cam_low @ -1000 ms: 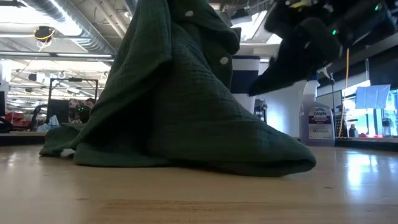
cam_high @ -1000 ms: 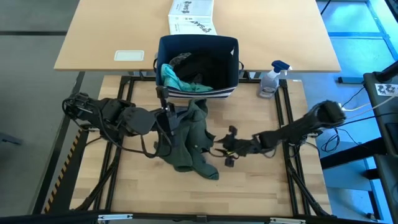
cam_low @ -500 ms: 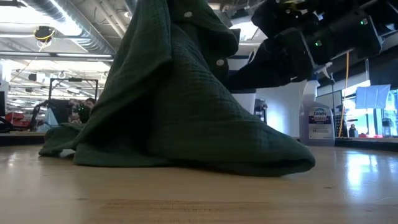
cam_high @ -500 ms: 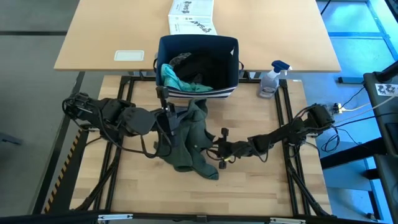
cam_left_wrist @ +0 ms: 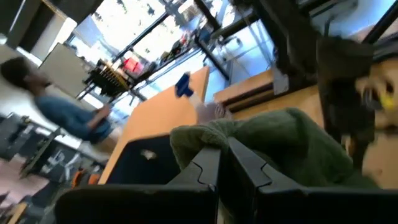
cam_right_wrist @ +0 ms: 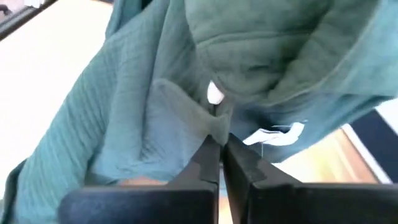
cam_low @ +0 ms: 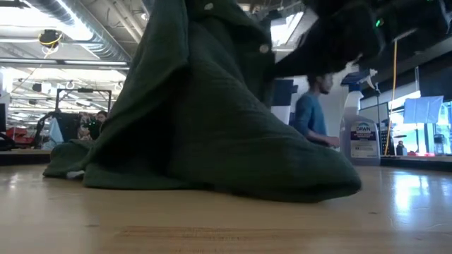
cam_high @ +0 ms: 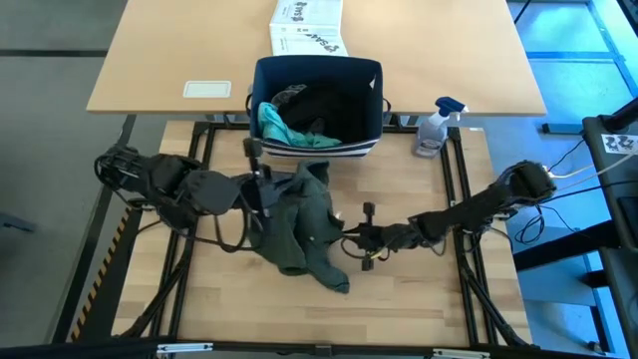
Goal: Fold Laundry from Bin
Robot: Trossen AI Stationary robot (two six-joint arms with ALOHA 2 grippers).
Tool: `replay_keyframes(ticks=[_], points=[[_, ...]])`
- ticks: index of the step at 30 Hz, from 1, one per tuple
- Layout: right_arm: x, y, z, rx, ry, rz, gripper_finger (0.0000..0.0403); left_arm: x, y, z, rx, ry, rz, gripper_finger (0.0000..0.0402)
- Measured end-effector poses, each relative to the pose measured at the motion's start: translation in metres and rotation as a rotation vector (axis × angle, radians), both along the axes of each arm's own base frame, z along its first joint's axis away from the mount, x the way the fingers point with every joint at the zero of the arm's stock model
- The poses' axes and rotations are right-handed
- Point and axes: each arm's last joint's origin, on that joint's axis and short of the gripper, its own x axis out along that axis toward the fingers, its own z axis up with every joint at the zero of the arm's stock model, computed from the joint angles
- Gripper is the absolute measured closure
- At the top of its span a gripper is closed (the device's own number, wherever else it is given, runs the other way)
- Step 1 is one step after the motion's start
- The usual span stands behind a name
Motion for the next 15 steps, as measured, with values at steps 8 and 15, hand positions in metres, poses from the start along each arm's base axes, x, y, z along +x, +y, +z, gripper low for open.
replay_keyframes(ticks=[8,15], points=[[-0.045,-0.015,0.062,0.009,-0.12,-0.078,0.0396,-0.038,-0.001,-0.005,-0.058,0.004,0.114,0.039],[-0.083,-0.031,0.104,0.063,-0.282,-0.078,0.0395,-0.058,-0.009,-0.022,-0.082,-0.032,0.149,0.039]])
